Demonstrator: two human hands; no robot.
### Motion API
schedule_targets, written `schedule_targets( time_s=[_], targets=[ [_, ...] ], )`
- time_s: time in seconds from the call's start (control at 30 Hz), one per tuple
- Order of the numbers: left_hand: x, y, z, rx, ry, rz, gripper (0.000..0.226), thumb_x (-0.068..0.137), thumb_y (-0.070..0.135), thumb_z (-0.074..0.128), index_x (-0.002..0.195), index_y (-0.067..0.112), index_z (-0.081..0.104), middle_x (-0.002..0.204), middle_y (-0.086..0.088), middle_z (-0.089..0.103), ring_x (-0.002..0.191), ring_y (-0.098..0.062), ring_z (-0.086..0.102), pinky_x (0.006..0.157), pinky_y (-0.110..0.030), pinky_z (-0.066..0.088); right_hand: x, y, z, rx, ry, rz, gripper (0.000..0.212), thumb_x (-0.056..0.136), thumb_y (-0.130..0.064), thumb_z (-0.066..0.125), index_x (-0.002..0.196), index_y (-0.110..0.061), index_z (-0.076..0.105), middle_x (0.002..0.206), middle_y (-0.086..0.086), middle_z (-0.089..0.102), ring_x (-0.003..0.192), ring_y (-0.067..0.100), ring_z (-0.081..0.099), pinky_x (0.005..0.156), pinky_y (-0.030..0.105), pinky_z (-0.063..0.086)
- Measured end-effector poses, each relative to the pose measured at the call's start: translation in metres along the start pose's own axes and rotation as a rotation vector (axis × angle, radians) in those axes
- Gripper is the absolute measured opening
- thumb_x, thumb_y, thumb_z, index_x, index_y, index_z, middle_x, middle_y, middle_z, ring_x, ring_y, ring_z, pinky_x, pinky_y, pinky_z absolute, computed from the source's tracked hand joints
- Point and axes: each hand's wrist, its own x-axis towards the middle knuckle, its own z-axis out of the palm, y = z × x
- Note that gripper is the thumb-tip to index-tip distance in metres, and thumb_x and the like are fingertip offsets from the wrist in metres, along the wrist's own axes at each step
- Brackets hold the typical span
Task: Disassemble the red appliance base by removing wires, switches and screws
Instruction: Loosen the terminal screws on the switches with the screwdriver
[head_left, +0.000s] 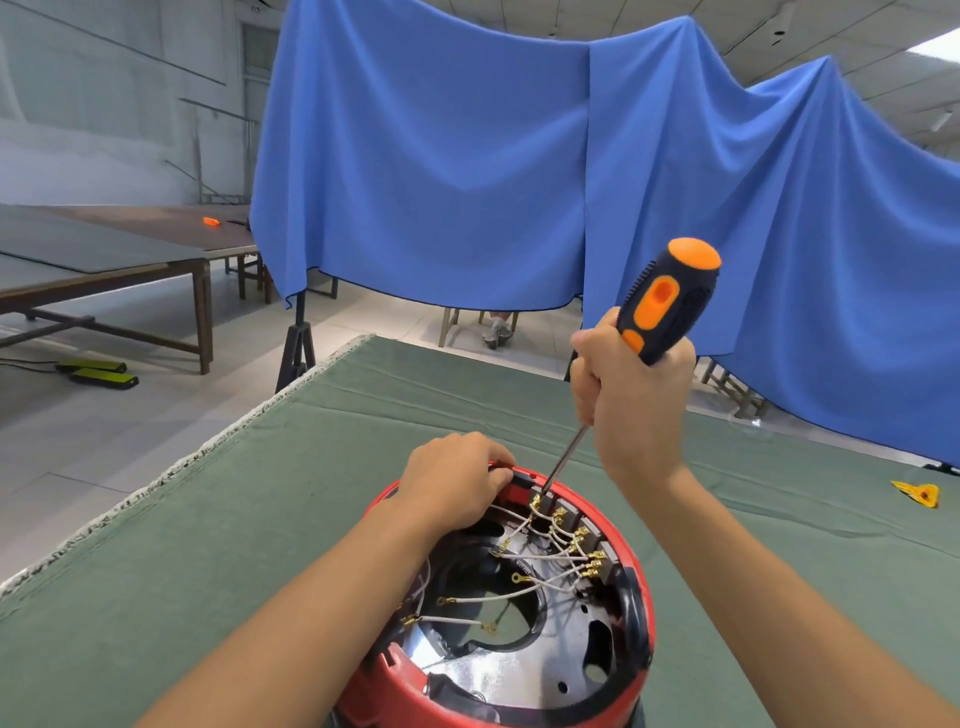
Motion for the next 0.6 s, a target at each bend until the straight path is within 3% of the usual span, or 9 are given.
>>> schedule_targets(
  time_s=[0.37, 0.6],
  targets=[
    [0.001, 0.002, 0.001, -0.007, 0.008, -0.001, 0.024, 0.094, 0.039, 0.05, 0.113, 0.038, 0.064, 0.114, 0.005, 0.067, 0.109, -0.022, 0.057, 0.084, -0.032, 0.043, 0.031, 0.013, -0.036, 0.194, 0.269, 0.224, 0.034, 0.066, -0.013, 0.051, 0.046, -0.023, 0.025, 0.039, -0.005, 0.02, 0.034, 0.013, 0.014, 0.04, 0.013, 0.017],
    [0.001, 0.0, 0.002, -0.014, 0.008, 0.006, 0.025, 0.094, 0.04, 0.05, 0.114, 0.038, 0.064, 0.114, 0.006, 0.067, 0.109, -0.022, 0.057, 0.085, -0.032, 0.043, 0.057, 0.033, -0.052, 0.173, 0.455, 0.42, 0.04, 0.078, -0.008, 0.049, 0.052, -0.021, 0.022, 0.039, -0.005, 0.019, 0.035, 0.013, 0.012, 0.039, 0.015, 0.013]
  ],
)
